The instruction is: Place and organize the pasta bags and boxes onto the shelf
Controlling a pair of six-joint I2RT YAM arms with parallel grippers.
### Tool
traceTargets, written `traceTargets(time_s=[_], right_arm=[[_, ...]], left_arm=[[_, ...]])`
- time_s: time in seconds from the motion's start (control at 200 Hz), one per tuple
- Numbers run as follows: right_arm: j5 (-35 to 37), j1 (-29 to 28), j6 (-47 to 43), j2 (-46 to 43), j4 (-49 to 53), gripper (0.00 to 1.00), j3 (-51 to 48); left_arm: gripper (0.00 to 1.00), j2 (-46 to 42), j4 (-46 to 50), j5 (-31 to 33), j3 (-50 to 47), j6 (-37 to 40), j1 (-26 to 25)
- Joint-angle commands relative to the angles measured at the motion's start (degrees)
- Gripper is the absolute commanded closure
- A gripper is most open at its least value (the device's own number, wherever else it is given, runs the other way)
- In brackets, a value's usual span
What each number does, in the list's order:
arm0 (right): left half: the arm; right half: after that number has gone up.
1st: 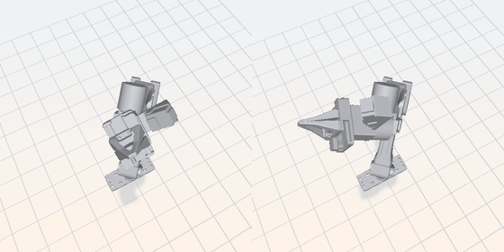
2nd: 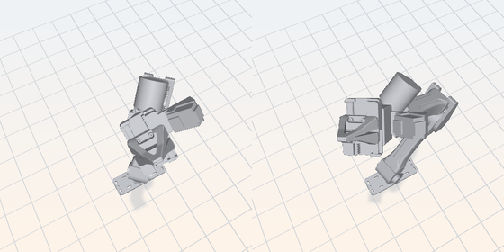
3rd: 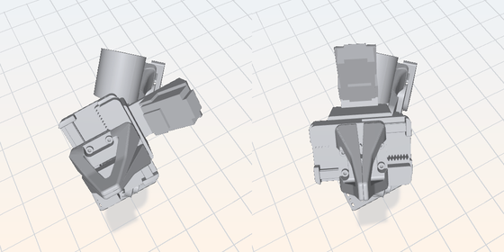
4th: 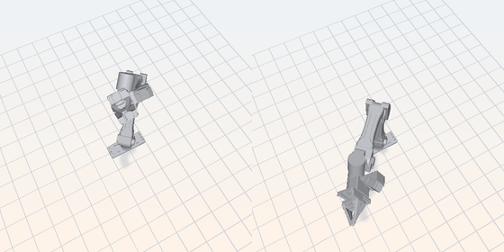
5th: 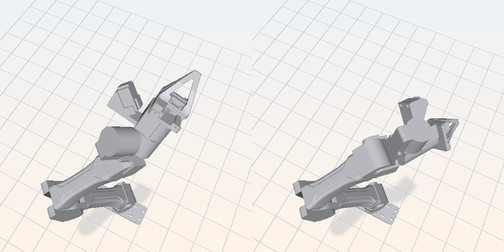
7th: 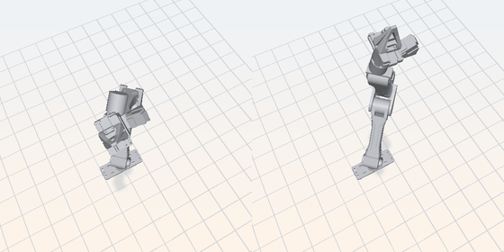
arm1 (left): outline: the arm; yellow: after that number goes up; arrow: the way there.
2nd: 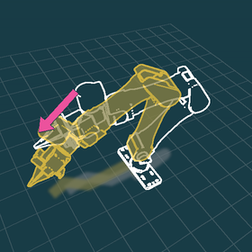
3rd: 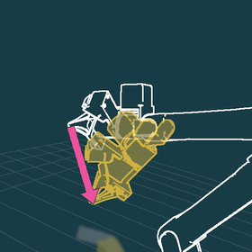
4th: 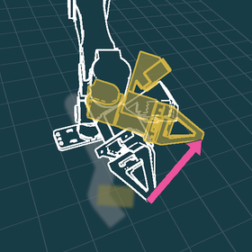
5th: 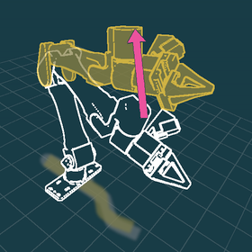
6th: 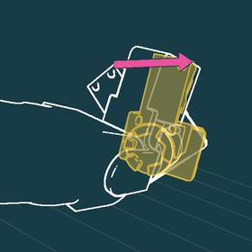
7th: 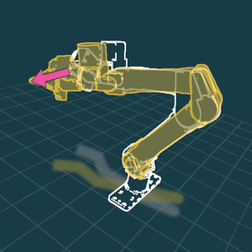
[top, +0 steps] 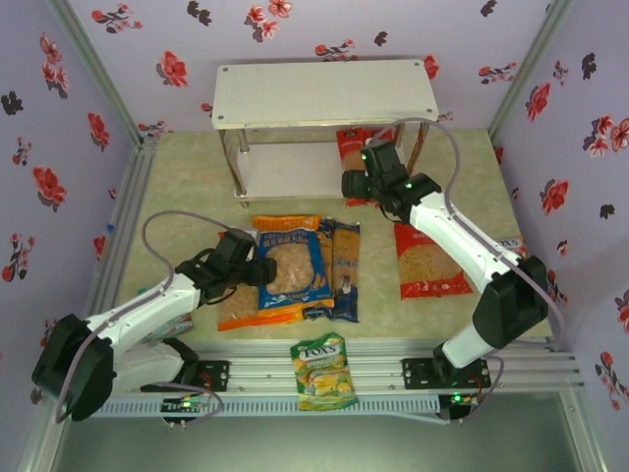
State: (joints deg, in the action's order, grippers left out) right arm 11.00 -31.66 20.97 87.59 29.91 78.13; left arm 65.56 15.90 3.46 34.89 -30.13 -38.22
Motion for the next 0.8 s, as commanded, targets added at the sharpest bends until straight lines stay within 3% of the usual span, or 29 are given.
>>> traceTargets(time_s=[0.0,0.045,0.12,0.27,0.385,0.455,0.5,0.695,0.795], right_arm=[[2.37,-0.78,-0.59,-3.00,3.00,0.26,-3.02],[2.47,-0.93,-0.37,-3.97,3.20,0.26,-3.95],[2.90,-1.01,-0.10,-5.33,3.46,0.26,-5.35],[4.48,-1.04,-0.07,-7.62,3.97,0.25,-7.14],[4.99,-0.95,0.03,-8.51,4.01,0.25,-7.80],[4.91,-0.94,0.12,-8.74,4.04,0.25,-7.86],[4.82,-0.89,0.12,-8.73,4.01,0.25,-7.88],[4.95,-0.92,0.03,-9.05,4.01,0.25,-7.98],[4.94,-0.95,-0.05,-9.31,3.85,0.25,-8.16]], left_arm=[[0.31,1.23,-5.39,-3.18,-0.90,-1.84,0.51],[0.32,1.46,-6.69,-3.67,-1.22,-1.90,0.60],[0.42,2.16,-8.55,-5.09,-1.75,-2.12,1.18],[0.46,4.28,-10.81,-7.52,-2.37,-2.73,2.31],[0.59,5.82,-13.21,-9.73,-3.29,-3.42,3.19],[0.77,6.79,-13.96,-11.00,-3.39,-3.56,3.65],[1.00,7.22,-13.86,-11.11,-3.34,-3.77,3.91],[1.00,5.13,-11.33,-10.62,-2.87,-3.37,5.81],[1.00,2.15,-6.52,-7.27,-1.21,-2.16,7.12]])
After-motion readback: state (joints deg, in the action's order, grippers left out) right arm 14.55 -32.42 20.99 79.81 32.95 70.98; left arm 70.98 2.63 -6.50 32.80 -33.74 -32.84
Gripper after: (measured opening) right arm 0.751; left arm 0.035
